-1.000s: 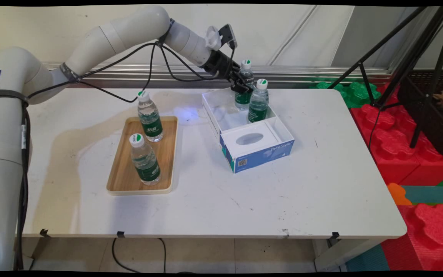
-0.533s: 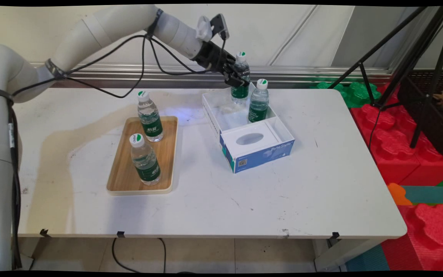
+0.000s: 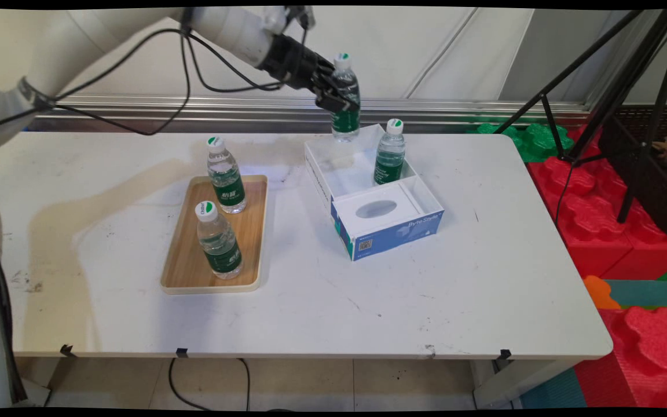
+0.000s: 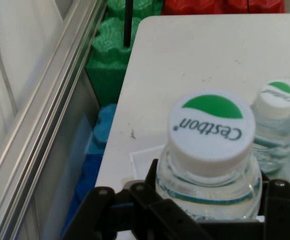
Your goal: Place the picked object on the tray
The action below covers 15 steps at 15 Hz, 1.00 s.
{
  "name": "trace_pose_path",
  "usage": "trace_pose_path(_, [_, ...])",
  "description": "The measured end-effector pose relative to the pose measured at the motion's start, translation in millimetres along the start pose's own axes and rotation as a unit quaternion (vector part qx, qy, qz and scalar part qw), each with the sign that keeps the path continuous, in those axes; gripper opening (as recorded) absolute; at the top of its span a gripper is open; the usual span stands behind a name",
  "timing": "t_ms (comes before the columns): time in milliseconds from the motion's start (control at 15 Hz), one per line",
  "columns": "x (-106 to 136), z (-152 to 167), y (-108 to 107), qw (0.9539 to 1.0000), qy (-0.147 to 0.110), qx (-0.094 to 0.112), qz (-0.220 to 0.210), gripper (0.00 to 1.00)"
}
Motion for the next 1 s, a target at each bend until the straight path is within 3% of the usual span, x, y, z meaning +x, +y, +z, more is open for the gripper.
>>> trace_pose_path(467, [8.3, -85.4, 12.0, 0.9998, 0.016, 0.008, -0.004, 0.0])
trace_pose_path(1000, [11.4, -207.5, 40.1, 0.9993, 0.036, 0.006, -0.007, 0.0])
